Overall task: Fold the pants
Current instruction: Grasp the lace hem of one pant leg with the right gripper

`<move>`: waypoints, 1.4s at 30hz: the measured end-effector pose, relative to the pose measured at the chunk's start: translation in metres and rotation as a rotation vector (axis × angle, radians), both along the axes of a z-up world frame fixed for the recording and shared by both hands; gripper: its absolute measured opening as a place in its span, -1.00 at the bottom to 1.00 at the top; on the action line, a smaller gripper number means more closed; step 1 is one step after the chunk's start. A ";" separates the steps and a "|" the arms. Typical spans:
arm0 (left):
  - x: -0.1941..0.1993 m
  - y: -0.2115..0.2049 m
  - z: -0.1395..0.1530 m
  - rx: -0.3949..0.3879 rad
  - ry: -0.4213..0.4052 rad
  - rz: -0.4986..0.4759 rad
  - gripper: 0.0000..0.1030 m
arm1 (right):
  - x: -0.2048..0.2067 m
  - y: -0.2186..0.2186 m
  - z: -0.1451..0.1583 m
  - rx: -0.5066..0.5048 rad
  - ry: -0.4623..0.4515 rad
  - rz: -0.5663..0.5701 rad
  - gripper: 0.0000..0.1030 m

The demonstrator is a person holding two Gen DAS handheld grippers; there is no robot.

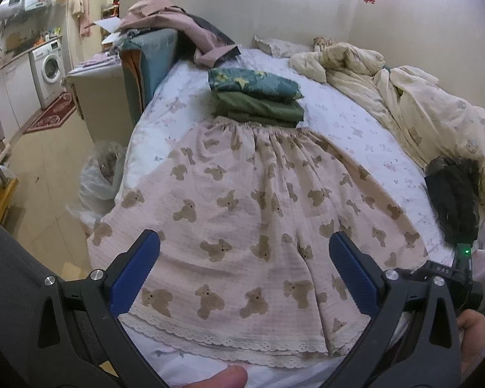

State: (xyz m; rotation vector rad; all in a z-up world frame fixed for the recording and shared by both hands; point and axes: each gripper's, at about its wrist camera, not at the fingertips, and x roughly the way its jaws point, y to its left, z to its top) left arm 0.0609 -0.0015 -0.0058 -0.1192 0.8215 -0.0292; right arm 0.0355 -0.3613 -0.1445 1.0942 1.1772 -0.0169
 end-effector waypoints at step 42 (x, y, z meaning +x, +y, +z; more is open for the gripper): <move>0.307 -0.153 -0.060 0.019 0.494 -0.209 0.81 | 0.037 -0.023 0.106 -0.325 -0.301 0.008 -0.97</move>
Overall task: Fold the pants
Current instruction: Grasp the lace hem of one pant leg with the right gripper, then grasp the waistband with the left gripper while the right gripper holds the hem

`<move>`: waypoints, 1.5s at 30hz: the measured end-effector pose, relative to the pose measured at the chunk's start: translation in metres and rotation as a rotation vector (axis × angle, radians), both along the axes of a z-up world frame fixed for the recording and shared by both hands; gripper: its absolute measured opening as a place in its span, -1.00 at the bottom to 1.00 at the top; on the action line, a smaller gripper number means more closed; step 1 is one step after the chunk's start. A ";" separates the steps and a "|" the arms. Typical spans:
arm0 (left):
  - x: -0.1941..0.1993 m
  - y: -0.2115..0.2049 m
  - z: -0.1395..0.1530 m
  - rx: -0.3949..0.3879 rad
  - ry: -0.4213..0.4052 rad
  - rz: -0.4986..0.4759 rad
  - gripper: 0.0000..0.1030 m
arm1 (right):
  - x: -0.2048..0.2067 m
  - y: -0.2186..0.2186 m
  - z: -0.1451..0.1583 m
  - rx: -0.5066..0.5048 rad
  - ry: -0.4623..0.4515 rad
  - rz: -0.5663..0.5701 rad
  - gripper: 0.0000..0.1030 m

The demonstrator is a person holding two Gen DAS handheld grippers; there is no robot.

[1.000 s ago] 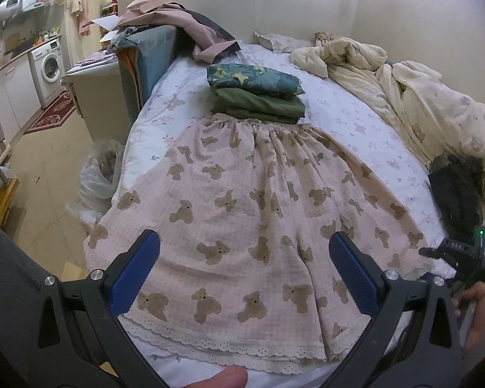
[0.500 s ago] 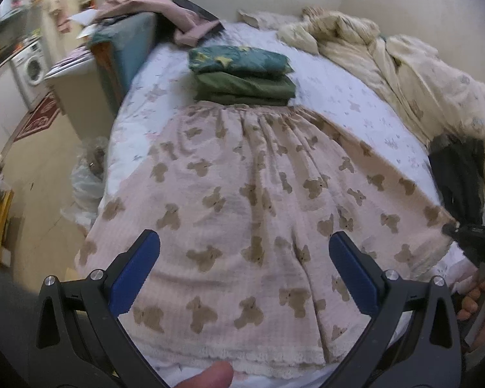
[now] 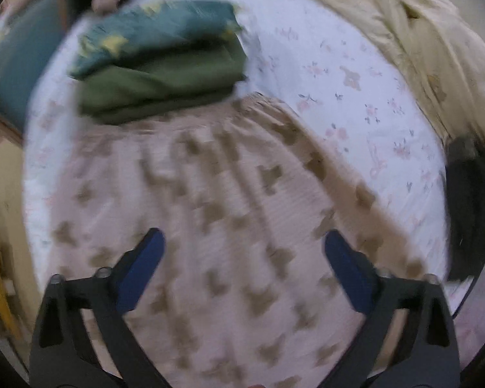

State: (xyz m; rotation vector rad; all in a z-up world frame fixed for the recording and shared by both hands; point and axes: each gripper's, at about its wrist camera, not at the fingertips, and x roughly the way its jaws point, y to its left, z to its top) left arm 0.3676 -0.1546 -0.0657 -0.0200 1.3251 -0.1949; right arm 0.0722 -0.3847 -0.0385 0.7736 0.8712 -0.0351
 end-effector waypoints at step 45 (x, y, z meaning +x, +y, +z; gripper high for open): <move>0.105 0.109 0.040 0.218 -0.048 -0.196 -0.99 | 0.011 0.241 0.058 0.123 -0.286 0.886 -0.97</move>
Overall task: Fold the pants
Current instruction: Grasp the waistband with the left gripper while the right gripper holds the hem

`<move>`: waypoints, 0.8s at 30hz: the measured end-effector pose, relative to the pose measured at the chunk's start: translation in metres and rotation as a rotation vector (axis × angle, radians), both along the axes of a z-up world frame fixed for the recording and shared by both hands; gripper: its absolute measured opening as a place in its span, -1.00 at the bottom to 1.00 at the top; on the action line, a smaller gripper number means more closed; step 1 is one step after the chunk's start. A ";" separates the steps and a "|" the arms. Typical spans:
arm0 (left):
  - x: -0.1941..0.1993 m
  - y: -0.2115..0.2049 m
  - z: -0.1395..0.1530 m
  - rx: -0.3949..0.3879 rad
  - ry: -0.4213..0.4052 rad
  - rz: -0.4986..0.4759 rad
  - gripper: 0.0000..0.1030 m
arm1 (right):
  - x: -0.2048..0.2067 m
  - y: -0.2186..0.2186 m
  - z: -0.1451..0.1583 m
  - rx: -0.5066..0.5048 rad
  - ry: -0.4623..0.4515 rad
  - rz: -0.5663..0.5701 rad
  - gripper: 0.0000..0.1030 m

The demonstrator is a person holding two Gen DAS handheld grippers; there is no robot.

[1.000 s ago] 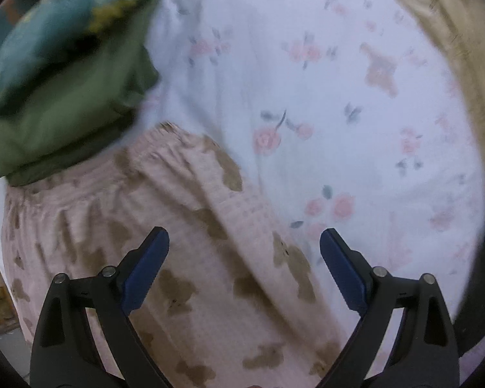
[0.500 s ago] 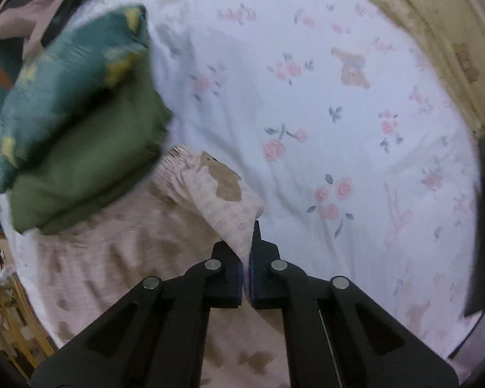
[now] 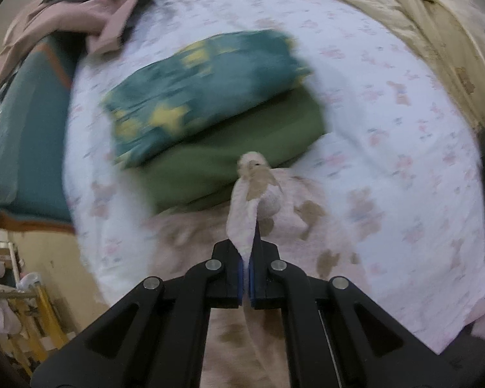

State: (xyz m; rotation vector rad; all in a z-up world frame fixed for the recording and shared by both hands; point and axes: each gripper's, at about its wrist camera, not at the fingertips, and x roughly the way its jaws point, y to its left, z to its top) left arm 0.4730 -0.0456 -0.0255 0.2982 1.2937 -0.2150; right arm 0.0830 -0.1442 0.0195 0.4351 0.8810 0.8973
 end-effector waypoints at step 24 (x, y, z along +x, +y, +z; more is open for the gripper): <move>-0.022 0.188 -0.060 -0.246 -0.018 0.242 0.57 | 0.059 0.147 -0.063 -0.200 0.166 0.136 -0.97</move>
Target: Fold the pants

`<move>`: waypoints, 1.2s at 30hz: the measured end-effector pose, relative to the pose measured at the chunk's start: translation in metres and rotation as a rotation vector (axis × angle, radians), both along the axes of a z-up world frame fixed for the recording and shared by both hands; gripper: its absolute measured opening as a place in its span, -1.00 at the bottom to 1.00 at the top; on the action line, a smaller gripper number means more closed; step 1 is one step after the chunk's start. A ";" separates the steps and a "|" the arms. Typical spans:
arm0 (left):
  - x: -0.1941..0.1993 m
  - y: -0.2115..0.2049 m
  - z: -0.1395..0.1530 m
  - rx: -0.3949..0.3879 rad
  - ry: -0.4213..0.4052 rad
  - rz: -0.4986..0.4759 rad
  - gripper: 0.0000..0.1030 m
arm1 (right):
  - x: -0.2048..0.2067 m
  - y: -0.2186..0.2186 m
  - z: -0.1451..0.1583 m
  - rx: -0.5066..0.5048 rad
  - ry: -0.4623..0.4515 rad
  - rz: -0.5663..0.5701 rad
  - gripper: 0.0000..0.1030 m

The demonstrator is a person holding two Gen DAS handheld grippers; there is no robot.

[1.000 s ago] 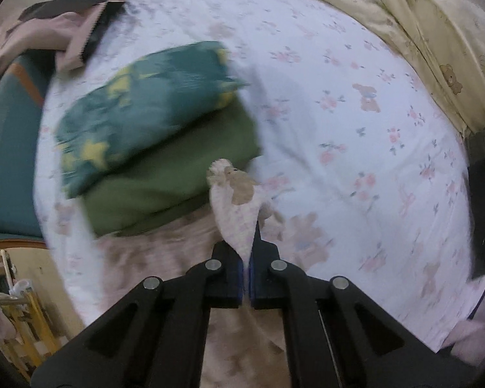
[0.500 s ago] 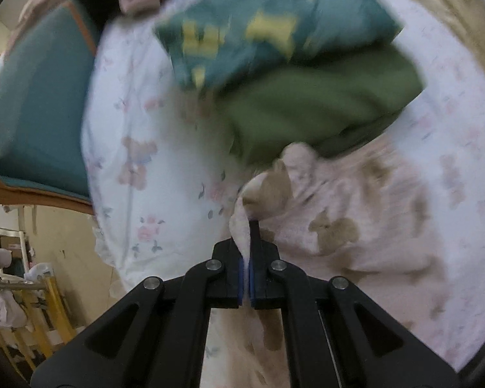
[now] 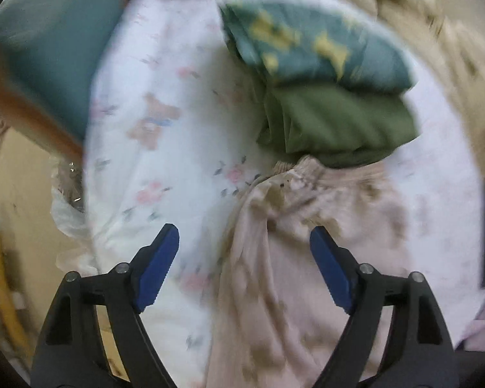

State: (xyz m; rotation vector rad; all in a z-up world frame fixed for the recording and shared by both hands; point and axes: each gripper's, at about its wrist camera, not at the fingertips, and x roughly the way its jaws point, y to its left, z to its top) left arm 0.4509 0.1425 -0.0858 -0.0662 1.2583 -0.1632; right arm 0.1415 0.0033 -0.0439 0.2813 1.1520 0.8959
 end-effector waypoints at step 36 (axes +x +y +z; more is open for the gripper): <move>-0.253 0.071 -0.080 -0.060 0.369 -0.005 0.70 | 0.006 -0.177 -0.051 -0.046 0.135 -0.479 0.30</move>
